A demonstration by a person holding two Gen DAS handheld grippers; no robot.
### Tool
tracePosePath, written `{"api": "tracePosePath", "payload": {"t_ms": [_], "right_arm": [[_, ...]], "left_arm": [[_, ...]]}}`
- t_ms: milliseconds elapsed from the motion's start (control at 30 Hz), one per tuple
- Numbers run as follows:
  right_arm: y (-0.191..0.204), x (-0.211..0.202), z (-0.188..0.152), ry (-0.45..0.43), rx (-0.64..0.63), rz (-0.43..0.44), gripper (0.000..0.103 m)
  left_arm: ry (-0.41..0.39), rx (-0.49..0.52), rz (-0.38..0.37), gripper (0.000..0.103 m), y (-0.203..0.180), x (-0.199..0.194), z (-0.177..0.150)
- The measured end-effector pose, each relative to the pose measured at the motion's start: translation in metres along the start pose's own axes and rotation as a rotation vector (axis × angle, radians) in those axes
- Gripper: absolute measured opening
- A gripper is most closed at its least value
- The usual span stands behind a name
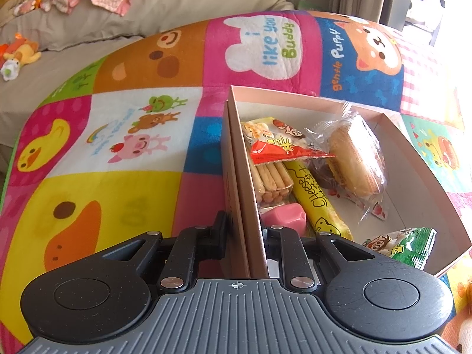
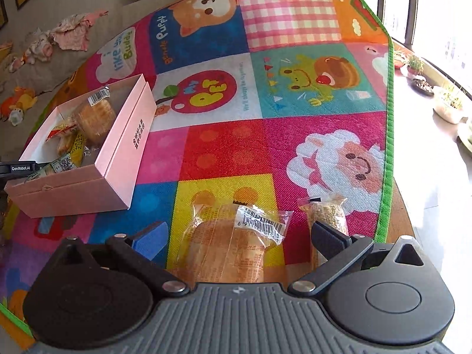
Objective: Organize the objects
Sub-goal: 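Move the right gripper to the second wrapped bread bun and grasp it, then carry the bread bun into the pink box and open the right gripper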
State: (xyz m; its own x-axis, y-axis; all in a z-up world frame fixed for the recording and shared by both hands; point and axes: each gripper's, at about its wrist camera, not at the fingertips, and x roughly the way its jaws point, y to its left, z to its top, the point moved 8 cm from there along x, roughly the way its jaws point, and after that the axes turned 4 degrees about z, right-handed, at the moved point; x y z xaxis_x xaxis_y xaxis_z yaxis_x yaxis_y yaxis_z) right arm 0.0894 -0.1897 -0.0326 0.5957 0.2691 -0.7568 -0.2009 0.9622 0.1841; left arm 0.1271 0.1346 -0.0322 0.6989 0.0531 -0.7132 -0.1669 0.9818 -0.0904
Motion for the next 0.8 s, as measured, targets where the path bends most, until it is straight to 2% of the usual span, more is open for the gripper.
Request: {"api": "tracePosePath", "payload": {"t_ms": [33,100,167,233,333,433,533,633,800], "right_arm": [[0.005,0.003,-0.001,0.014,-0.005,0.002,0.103],[0.012,0.007,-0.004,0.037,-0.043,-0.021,0.093],[0.019,0.007,-0.01,0.072,-0.077,-0.014,0.068],[0.024,0.003,-0.016,0.089,-0.095,-0.014,0.057],[0.029,-0.013,-0.02,0.094,-0.111,-0.006,0.056],[0.038,-0.036,-0.012,0.058,-0.136,-0.008,0.055],[0.058,-0.071,0.015,-0.032,-0.173,0.034,0.055],[0.089,-0.099,0.052,-0.112,-0.211,0.121,0.055],[0.139,-0.085,0.094,-0.13,-0.236,0.225,0.055]], "left_arm": [[0.0,0.001,0.0,0.019,0.0,0.0,0.0],[-0.001,0.0,-0.001,0.019,0.0,0.0,0.0],[0.001,0.002,-0.002,0.019,0.0,0.0,0.0],[0.006,0.003,-0.005,0.019,0.0,0.0,-0.001],[0.012,0.008,-0.006,0.019,0.0,-0.001,-0.001],[0.015,0.008,-0.002,0.019,0.0,-0.001,-0.001],[0.018,0.005,0.004,0.019,-0.001,-0.001,-0.001],[0.016,-0.001,-0.005,0.019,-0.001,-0.001,-0.002],[0.011,-0.003,-0.029,0.019,0.001,-0.002,-0.003]]}}
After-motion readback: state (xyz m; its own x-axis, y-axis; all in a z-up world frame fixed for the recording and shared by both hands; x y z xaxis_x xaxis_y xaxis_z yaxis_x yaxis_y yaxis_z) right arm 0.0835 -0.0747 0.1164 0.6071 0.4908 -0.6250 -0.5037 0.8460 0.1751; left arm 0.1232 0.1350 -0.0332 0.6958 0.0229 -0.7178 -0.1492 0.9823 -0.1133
